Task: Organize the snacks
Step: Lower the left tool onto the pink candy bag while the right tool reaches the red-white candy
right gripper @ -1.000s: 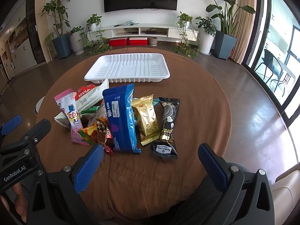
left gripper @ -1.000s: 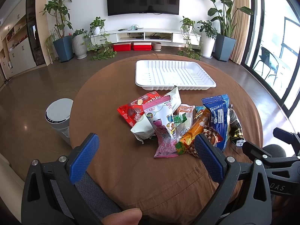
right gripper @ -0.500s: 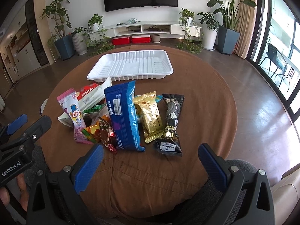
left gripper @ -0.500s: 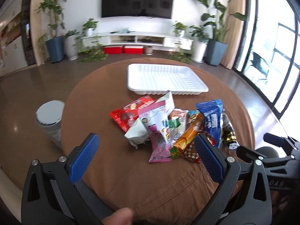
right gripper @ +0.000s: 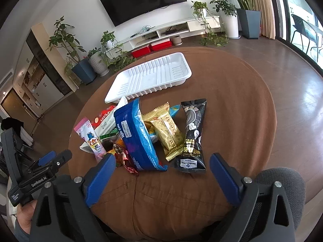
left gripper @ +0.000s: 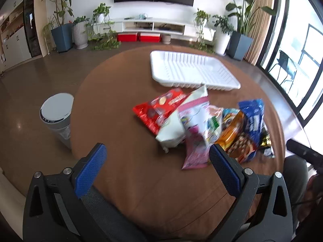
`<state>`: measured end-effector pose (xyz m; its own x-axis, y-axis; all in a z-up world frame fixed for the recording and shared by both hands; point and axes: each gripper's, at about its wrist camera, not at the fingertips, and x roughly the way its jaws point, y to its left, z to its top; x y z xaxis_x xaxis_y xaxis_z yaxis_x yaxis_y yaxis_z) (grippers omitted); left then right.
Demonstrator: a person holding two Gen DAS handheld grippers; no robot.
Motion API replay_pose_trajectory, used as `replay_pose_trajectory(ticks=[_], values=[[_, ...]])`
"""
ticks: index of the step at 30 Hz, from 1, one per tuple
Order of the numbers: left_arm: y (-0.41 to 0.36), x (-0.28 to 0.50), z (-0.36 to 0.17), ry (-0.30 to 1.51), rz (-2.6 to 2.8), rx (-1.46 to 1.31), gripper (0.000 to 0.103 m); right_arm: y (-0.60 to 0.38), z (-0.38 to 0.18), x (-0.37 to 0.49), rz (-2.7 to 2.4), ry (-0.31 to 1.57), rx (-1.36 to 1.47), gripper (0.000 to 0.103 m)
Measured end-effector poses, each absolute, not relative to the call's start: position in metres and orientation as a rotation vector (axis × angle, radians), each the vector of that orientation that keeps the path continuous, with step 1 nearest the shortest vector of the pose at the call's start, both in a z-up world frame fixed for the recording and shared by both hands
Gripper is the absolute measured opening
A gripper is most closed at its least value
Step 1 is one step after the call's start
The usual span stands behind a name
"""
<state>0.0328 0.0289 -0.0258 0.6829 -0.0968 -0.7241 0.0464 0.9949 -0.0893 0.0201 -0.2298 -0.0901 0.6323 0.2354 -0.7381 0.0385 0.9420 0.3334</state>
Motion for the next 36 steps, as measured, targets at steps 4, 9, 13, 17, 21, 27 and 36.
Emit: replay_pose_trajectory(ticks=[4, 9, 13, 17, 21, 27, 36], values=[[0.006, 0.036, -0.027, 0.761, -0.164, -0.075, 0.099, -0.235, -0.098, 0.025, 0.142, 0.914, 0.384, 0.09], [-0.017, 0.053, -0.041, 0.803, -0.229, -0.059, 0.07, -0.244, -0.1, 0.026, 0.161, 0.917, 0.437, 0.082], [-0.021, 0.064, -0.055, 0.841, -0.245, -0.085, 0.059, -0.237, -0.096, 0.026, 0.178, 0.896, 0.355, 0.075], [-0.022, 0.075, -0.063, 0.864, -0.247, -0.09, 0.059, -0.231, -0.097, 0.027, 0.191, 0.895, 0.333, 0.075], [-0.024, 0.089, -0.071, 0.873, -0.264, -0.104, 0.048, -0.23, -0.101, 0.028, 0.186, 0.91, 0.328, 0.074], [-0.02, 0.106, -0.084, 0.903, -0.283, -0.125, 0.032, -0.232, -0.103, 0.028, 0.171, 0.913, 0.324, 0.073], [-0.01, 0.098, -0.082, 0.891, -0.316, -0.153, 0.018, -0.229, -0.109, 0.03, 0.167, 0.924, 0.3, 0.073]])
